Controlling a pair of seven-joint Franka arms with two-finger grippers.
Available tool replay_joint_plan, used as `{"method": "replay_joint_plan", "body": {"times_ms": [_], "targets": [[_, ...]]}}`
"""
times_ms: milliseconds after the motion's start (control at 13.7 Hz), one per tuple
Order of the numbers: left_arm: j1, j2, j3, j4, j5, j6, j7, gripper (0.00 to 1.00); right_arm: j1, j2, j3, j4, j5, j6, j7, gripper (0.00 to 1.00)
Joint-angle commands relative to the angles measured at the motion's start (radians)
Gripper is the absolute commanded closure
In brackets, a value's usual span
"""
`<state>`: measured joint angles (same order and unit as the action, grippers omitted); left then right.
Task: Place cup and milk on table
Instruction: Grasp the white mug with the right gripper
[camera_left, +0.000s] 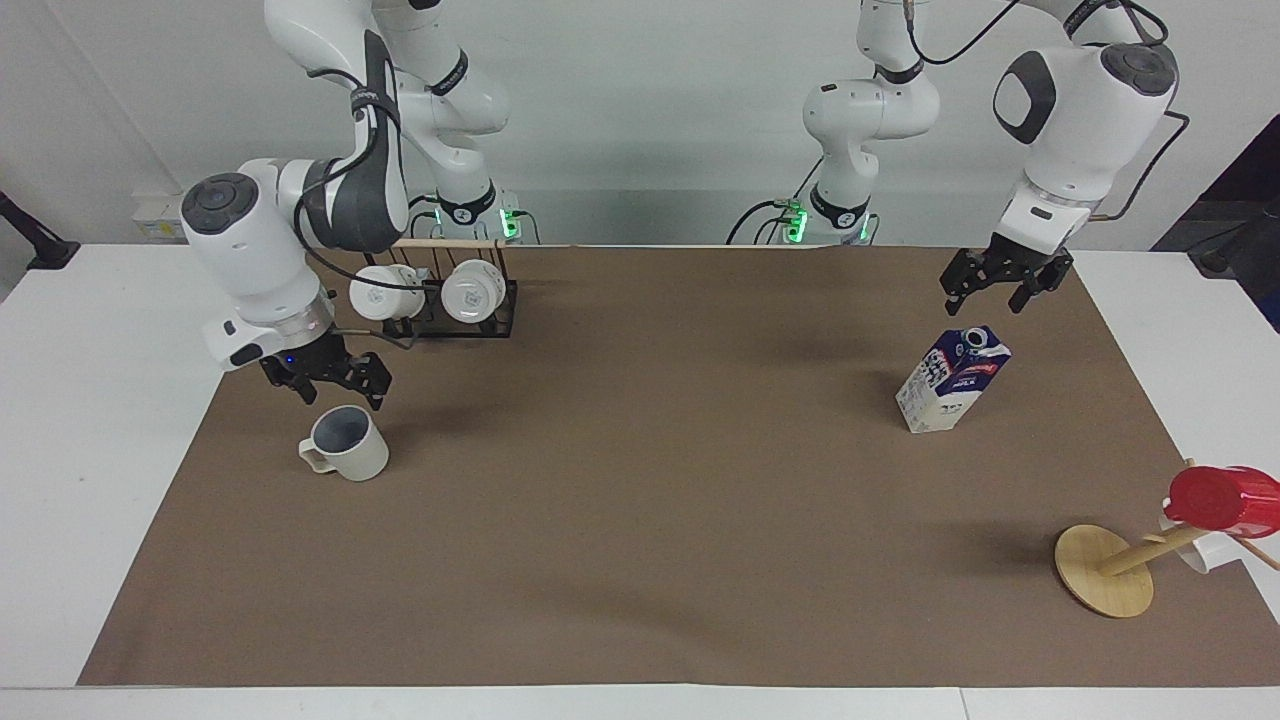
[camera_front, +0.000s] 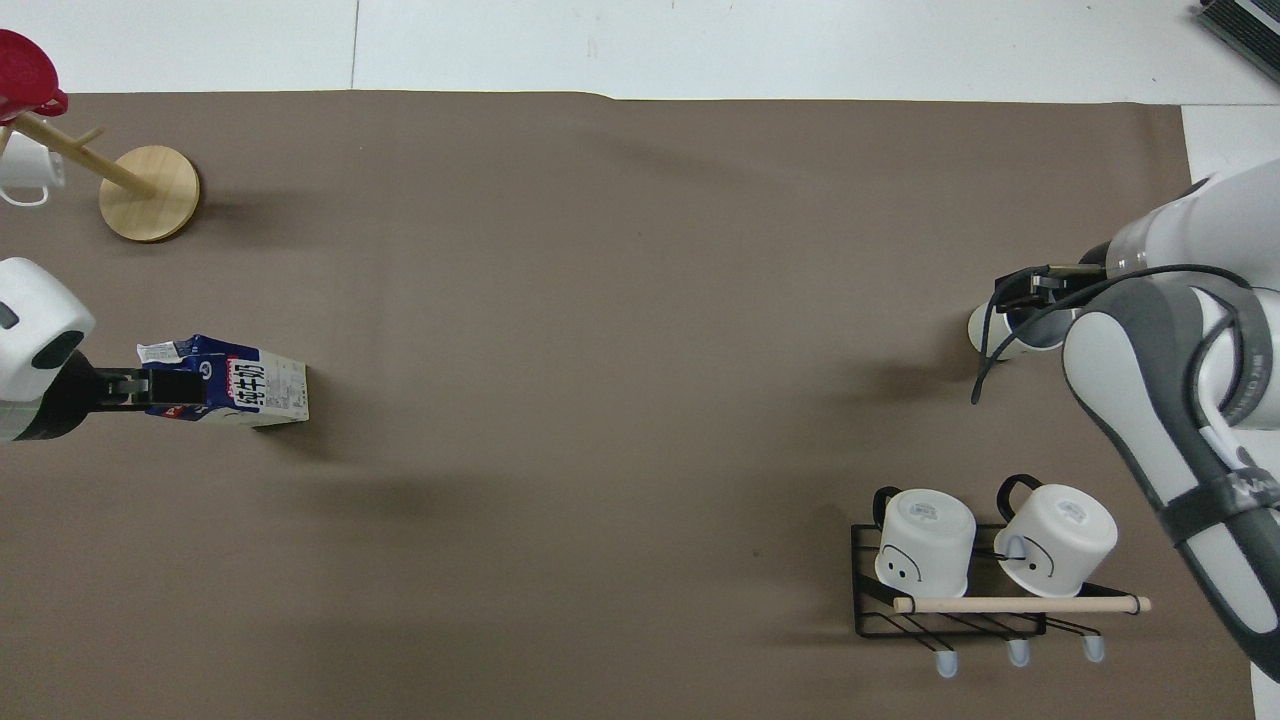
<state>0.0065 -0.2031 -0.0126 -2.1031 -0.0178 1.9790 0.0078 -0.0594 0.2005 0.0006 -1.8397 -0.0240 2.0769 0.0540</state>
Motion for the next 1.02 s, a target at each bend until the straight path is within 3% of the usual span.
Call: {"method": "replay_joint_plan", "body": {"times_ms": [0,364,510,656,874,947], "targets": [[0.01,0.014,-0.004,-0.046,0.002,0.081,0.011,0.0,-0.002,0.016,0.005,-0.027,-0.002,0.052,-0.023,0.0],[0.01,0.043,-0.004,-0.078,0.002,0.165,0.009,0.0,0.012,0.062,0.005,-0.055,-0.004,0.103,-0.02,0.0],[0.01,0.05,-0.004,-0.078,0.002,0.179,0.008,0.0,0.012,0.085,0.005,-0.067,-0.004,0.137,-0.023,0.11],[0.01,0.05,-0.004,-0.078,0.002,0.181,0.011,0.0,0.01,0.086,0.004,-0.075,-0.005,0.152,-0.045,0.35],[0.01,0.065,-0.004,-0.078,0.002,0.196,0.012,0.0,0.006,0.086,0.004,-0.073,-0.005,0.14,-0.077,0.89],[0.01,0.071,-0.004,-0.078,0.002,0.198,0.012,0.0,0.006,0.086,0.004,-0.073,-0.004,0.138,-0.08,0.98]]}}
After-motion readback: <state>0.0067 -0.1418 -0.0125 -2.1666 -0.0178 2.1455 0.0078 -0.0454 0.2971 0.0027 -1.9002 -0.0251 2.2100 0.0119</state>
